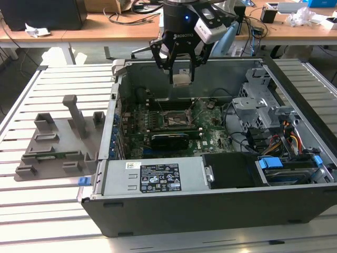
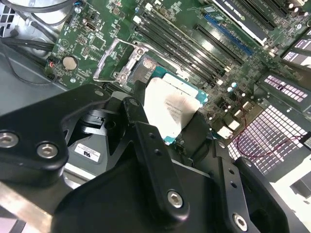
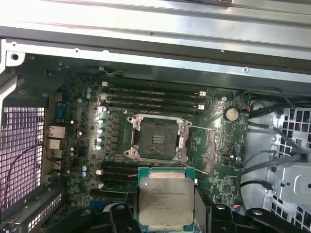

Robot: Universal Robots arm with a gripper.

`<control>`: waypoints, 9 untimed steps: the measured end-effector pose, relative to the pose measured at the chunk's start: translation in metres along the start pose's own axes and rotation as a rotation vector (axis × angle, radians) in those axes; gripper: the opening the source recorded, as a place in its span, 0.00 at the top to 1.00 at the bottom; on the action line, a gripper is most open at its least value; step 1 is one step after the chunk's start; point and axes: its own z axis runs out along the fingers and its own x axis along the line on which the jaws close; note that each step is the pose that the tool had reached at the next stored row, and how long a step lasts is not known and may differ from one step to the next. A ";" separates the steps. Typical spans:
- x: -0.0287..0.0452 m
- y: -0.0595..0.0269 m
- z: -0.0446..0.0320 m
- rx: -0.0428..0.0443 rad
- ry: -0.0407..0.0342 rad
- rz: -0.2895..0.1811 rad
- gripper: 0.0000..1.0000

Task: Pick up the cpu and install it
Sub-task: 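Pick up the cpu and move it towards the insertion slot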

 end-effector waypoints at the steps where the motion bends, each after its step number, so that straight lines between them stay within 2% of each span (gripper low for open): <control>1: 0.0000 0.0005 0.0015 0.0001 0.0000 0.000 0.45; 9: 0.0002 0.0035 0.0158 0.0002 0.0000 0.000 0.45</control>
